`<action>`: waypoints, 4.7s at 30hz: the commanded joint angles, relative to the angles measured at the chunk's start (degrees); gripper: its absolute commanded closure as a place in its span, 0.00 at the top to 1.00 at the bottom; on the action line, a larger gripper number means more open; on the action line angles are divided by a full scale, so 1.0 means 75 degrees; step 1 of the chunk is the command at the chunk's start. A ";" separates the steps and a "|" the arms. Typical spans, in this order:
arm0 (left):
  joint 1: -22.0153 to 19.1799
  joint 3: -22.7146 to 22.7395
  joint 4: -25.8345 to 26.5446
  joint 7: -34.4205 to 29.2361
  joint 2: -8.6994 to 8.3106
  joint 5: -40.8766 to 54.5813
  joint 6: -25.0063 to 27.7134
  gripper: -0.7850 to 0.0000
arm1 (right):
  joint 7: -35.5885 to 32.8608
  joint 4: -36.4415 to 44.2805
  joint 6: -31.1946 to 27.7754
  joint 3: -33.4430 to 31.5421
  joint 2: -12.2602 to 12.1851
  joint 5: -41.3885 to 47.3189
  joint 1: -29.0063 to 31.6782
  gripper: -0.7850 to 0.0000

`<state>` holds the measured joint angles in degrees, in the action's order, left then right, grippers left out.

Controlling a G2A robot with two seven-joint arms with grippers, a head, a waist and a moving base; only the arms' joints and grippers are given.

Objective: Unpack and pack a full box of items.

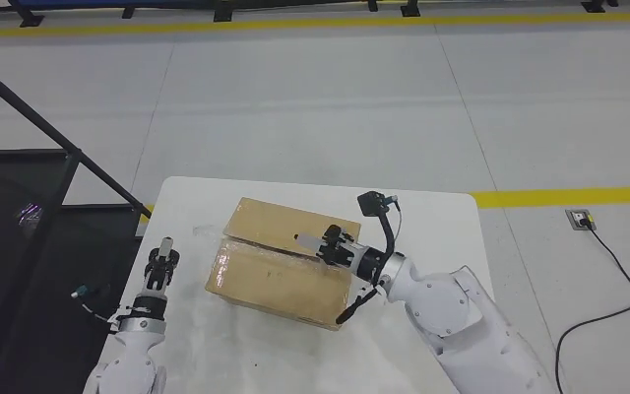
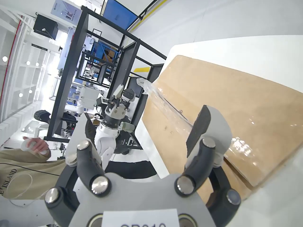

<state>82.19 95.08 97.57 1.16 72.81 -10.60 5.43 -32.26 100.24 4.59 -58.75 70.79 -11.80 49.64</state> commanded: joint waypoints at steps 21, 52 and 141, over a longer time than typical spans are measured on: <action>-0.0359 -0.1060 -0.0875 -0.0762 0.0043 -0.0949 0.0522 0.00 | -0.0995 -0.2044 0.1455 0.2229 0.0867 0.0703 -0.2413 0.00; -0.0342 -0.0955 -0.0605 -0.0907 0.0040 -0.0731 0.0615 0.00 | -0.1609 -0.2259 0.4145 0.2019 0.1034 -0.0244 -0.2266 0.00; -0.0930 -0.1786 -0.1369 -0.0812 0.0178 -0.0252 0.0503 0.00 | -0.0875 -0.1811 0.2943 0.1157 0.0866 -0.0473 -0.1175 0.00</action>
<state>74.88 81.59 87.12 -5.34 74.15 -12.29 9.08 -38.72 89.02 26.54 -51.09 76.83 -15.98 42.45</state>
